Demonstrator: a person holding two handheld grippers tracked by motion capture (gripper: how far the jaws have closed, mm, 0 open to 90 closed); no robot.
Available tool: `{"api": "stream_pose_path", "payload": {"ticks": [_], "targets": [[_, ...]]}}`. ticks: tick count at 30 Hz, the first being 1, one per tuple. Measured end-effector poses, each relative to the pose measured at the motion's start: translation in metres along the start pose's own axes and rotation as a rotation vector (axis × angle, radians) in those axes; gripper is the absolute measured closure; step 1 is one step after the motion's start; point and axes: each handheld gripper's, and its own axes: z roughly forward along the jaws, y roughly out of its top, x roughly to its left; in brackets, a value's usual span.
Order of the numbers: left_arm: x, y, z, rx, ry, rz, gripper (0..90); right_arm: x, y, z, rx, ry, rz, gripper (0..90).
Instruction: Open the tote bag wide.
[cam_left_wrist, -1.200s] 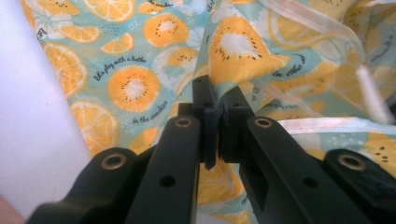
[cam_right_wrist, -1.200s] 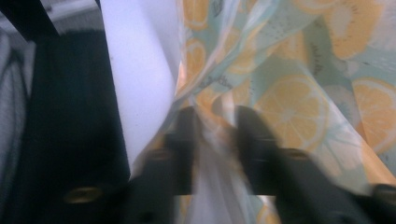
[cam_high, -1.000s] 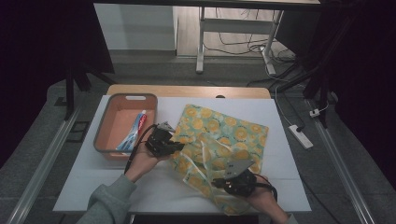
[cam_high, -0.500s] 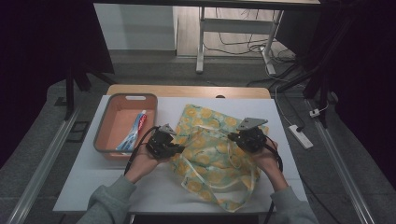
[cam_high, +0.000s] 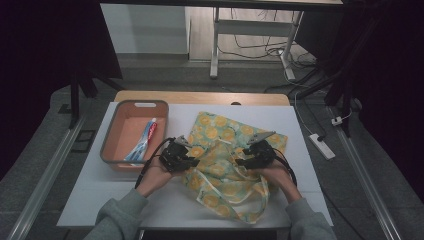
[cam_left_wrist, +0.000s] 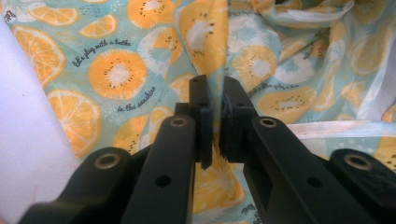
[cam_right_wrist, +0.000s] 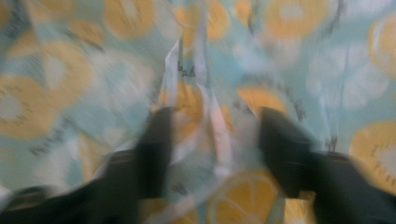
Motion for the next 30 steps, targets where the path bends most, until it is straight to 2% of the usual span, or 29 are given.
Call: {"api": "stream_pose_path", "payload": {"ticks": [2,3,7,9,11,13,14,16,18,21,24,27,29,30], "targets": [[-0.001,0.0,0.0,0.003,0.0,0.004,83.0,0.008,0.006,0.005,0.041,-0.009,-0.013,21.4],[-0.001,0.0,0.0,0.002,0.001,0.003,83.0,0.008,0.006,0.005,0.041,-0.009,-0.013,21.4],[-0.002,0.0,0.0,-0.001,0.003,0.006,82.2,0.008,0.001,0.024,0.128,0.007,-0.027,20.8],[-0.002,0.0,0.0,-0.004,0.003,0.01,80.9,0.008,0.0,0.024,0.106,0.019,-0.024,31.2],[-0.002,0.0,-0.001,-0.01,0.004,0.01,78.3,0.01,0.001,0.022,0.092,0.038,-0.047,51.3],[-0.004,0.0,-0.004,-0.026,0.003,0.019,72.9,0.015,0.001,0.022,0.086,0.059,-0.08,67.7],[-0.005,0.0,-0.007,-0.038,0.004,0.028,69.7,0.017,0.001,0.022,0.085,0.068,-0.081,76.5],[-0.008,-0.001,-0.015,-0.064,0.008,0.029,66.7,0.02,0.002,0.022,0.093,0.067,-0.071,86.5],[-0.013,-0.001,-0.026,-0.096,0.009,0.043,62.6,0.019,0.002,0.023,0.086,0.071,-0.056,89.4],[-0.028,0.002,-0.041,-0.138,-0.016,0.095,58.6,0.016,0.0,0.023,0.075,0.078,-0.032,90.0],[-0.052,0.009,-0.043,-0.135,-0.058,0.177,55.3,0.015,0.0,0.023,0.071,0.075,-0.029,90.0],[-0.077,0.017,-0.029,-0.078,-0.096,0.276,51.5,0.015,0.0,0.023,0.07,0.071,-0.028,90.0],[-0.087,0.024,-0.012,-0.032,-0.105,0.312,50.5,0.015,0.0,0.023,0.064,0.067,-0.022,90.0],[-0.089,0.026,-0.003,-0.01,-0.107,0.316,50.5,0.016,0.0,0.023,0.066,0.063,-0.023,89.9]]}}
